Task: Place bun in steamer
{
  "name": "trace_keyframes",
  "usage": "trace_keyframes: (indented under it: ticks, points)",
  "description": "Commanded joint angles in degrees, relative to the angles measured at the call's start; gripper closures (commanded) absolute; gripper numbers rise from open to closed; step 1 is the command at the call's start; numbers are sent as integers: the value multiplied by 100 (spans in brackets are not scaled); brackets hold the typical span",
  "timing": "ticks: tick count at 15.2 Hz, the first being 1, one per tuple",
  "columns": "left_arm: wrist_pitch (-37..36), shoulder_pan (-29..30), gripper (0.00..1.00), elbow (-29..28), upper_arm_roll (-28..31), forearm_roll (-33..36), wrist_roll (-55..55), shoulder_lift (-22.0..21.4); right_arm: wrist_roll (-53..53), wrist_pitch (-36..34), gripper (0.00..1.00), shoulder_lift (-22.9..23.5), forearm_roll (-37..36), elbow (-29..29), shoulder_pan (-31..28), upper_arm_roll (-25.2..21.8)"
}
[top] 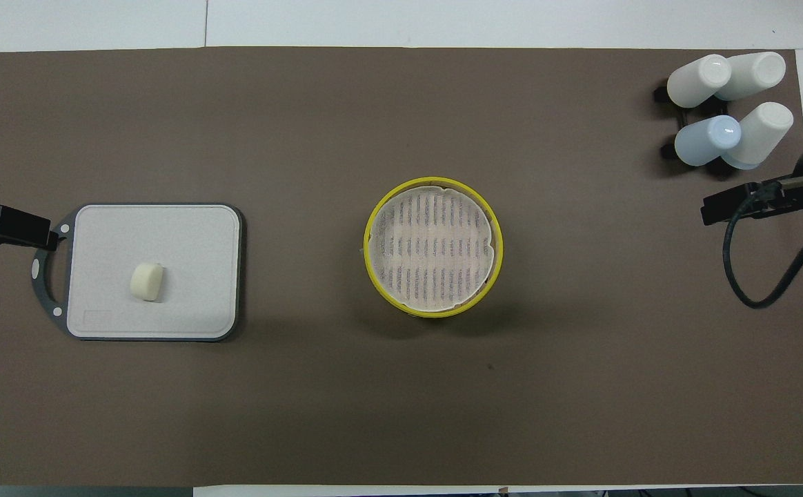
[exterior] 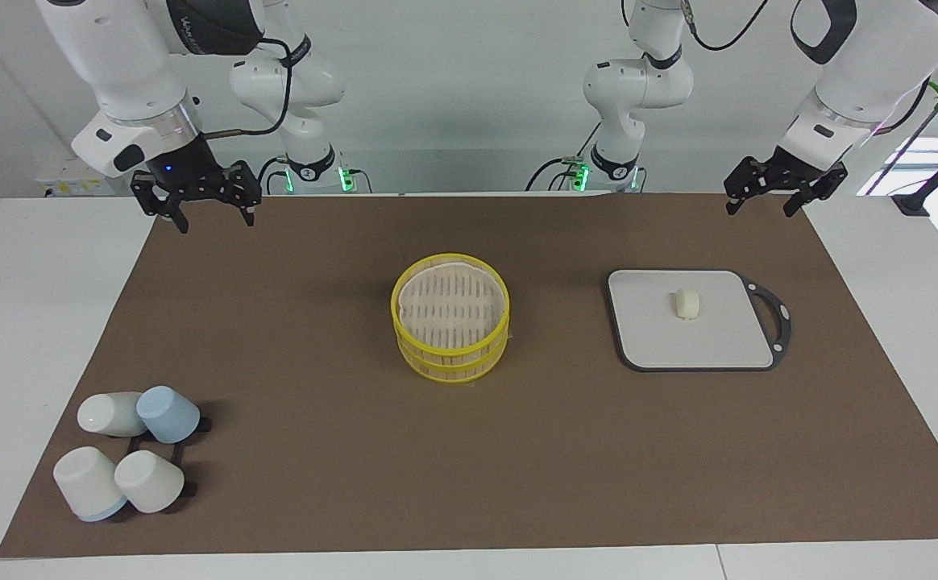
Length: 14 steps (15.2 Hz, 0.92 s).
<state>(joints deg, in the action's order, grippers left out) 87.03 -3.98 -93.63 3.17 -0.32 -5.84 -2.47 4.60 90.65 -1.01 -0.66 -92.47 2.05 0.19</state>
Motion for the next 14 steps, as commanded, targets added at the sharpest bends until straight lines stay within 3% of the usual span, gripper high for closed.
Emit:
trace_keyframes:
  ticks: [1,5,8,11,14]
  points:
    - [68,-59,0,-68,43,59,22,-78,-74,49,0,-101,75,-131,-2,-19]
    - [68,-59,0,-85,43,59,22,-87,-144,110,0,-58,180,-61,41,138]
    - [277,-6,0,-435,43,59,13,-244,-1264,461,0,432,304,236,1039,456]
    - [1697,29,0,-2153,105,59,-74,-806,-2426,680,0,1644,251,1124,2069,438]
    - [3219,-23,0,-3554,96,59,-469,-774,-3348,1558,0,2297,-47,1223,2879,403]
